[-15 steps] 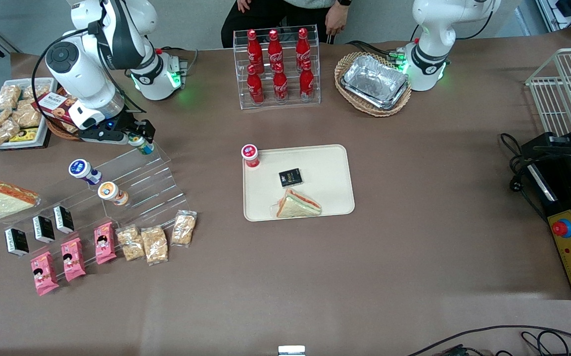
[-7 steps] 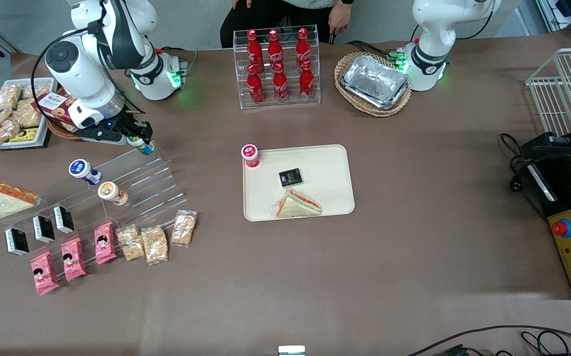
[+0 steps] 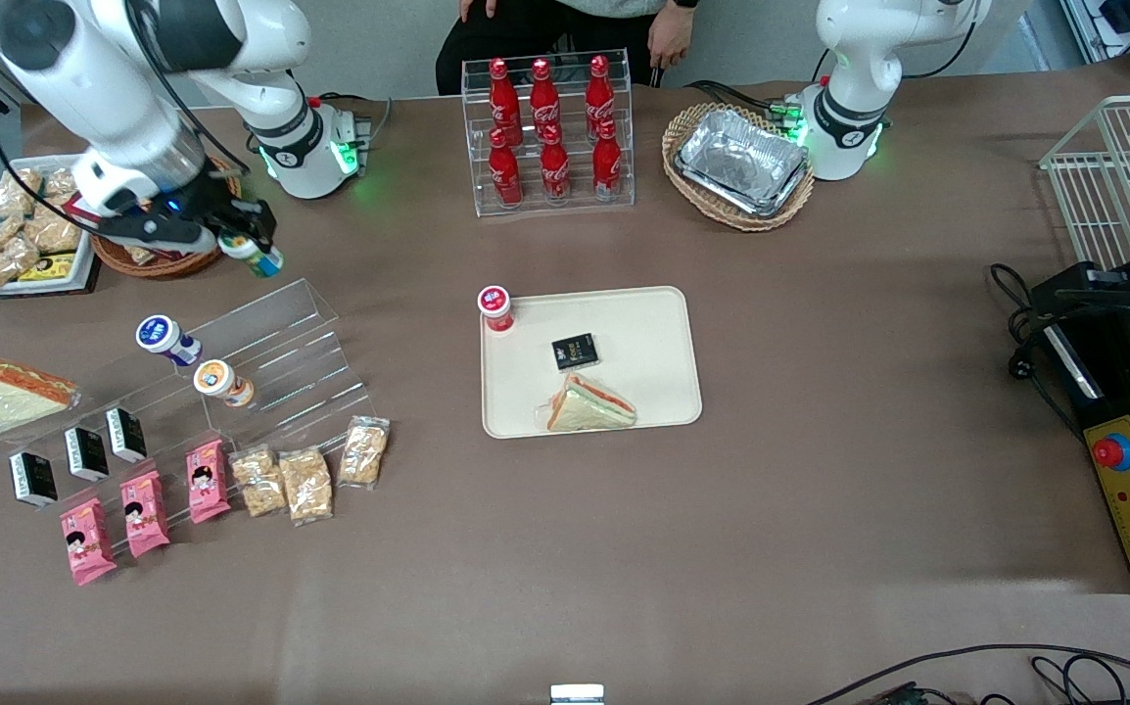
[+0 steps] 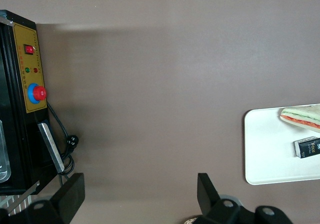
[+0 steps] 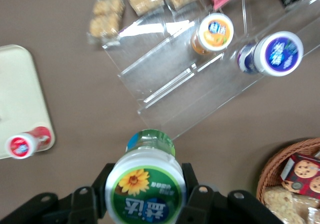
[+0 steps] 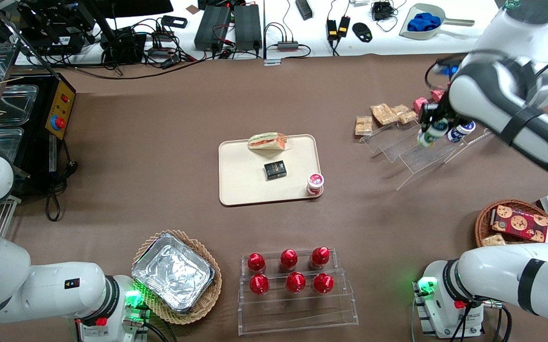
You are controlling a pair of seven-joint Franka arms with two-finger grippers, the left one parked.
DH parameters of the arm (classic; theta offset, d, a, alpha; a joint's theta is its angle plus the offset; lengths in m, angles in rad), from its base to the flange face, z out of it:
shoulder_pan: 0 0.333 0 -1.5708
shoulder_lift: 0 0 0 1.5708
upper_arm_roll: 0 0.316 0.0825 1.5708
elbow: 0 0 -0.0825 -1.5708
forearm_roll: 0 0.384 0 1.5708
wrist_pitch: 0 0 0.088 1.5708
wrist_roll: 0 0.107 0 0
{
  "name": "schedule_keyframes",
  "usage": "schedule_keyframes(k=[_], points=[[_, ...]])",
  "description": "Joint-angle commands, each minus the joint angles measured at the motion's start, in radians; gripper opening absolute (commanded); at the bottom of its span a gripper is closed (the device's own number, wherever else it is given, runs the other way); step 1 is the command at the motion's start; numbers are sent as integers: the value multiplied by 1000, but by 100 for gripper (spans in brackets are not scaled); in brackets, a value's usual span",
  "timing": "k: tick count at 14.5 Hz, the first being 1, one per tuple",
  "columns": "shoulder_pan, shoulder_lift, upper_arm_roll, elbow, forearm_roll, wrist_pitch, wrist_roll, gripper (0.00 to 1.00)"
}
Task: Place green gum on tray
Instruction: 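Lift the green bottle and carry it over the cream tray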
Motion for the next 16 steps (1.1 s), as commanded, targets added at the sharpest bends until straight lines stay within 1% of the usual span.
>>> schedule_keyframes(k=[1, 3, 4, 8, 11, 13, 14, 16], points=[[-3, 132, 3, 296, 22, -202, 9, 17], [3, 218, 20, 446, 22, -276, 27, 17], [3, 264, 48, 508, 24, -296, 84, 17], [5, 422, 219, 695, 21, -324, 372, 17], [6, 534, 333, 757, 13, -290, 559, 17], [6, 617, 411, 774, -24, -200, 670, 17], [12, 649, 446, 772, -62, -156, 716, 17], [69, 712, 462, 771, -122, -97, 802, 17]])
